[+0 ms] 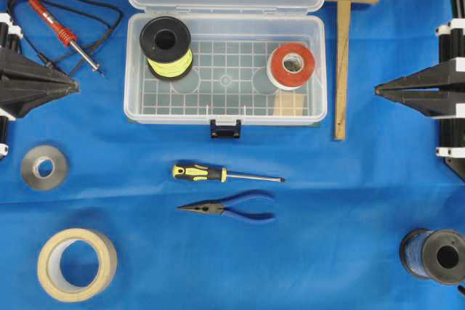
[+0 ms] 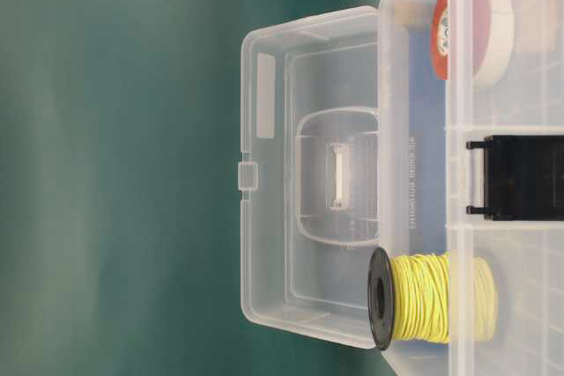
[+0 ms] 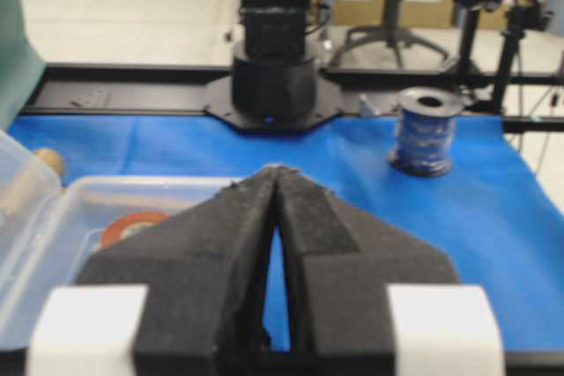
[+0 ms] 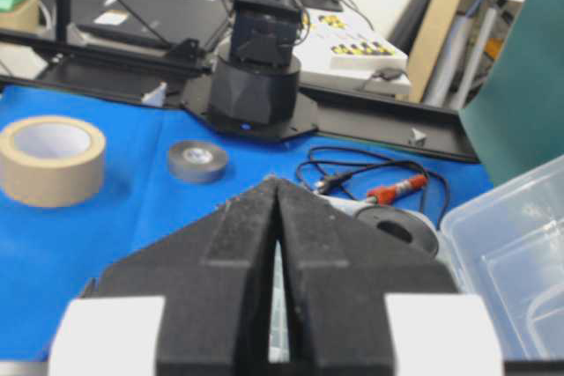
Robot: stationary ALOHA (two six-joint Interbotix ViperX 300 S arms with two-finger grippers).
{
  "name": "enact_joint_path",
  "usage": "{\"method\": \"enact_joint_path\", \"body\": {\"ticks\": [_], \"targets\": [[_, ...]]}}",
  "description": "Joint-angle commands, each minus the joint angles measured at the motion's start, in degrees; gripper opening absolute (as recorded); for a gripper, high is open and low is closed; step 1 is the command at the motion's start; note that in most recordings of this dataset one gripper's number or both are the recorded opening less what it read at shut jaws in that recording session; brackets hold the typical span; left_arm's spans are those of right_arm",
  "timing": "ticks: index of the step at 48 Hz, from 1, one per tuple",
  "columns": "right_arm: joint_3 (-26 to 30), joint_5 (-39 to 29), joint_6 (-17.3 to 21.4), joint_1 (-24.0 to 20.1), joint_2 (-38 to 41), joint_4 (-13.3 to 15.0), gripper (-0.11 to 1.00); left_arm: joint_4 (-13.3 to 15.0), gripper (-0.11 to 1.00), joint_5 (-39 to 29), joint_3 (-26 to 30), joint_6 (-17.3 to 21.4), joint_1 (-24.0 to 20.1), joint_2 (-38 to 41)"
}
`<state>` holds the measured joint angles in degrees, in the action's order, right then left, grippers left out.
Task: Close the tool box with the left arm.
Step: 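Move the left gripper up toward the raised clear lid of the tool box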
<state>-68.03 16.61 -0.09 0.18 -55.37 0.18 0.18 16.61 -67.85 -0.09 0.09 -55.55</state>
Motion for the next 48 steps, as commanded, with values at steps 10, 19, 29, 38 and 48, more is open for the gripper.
{"method": "enact_joint_path", "body": {"ticks": [10,19,29,38,48], "targets": [[2.72,-1.58,-0.53,2.2,0.88,0.0,0.0,1.76,0.0,2.9,1.32,1.41,-5.8,0.7],[2.72,-2.81,-0.53,2.81,0.88,0.0,0.0,1.76,0.0,4.04,2.46,1.67,-16.52,2.37],[2.64,-3.52,-0.53,3.25,1.14,0.18,0.0,1.76,0.09,4.22,5.54,2.81,-28.3,7.21],[2.55,-4.57,-0.62,3.87,1.14,0.26,0.0,1.76,0.62,6.42,9.32,2.9,-34.1,14.41],[2.55,-5.54,-0.62,4.13,1.23,0.26,0.0,1.76,0.92,8.26,16.7,2.99,-36.65,25.58]]}}
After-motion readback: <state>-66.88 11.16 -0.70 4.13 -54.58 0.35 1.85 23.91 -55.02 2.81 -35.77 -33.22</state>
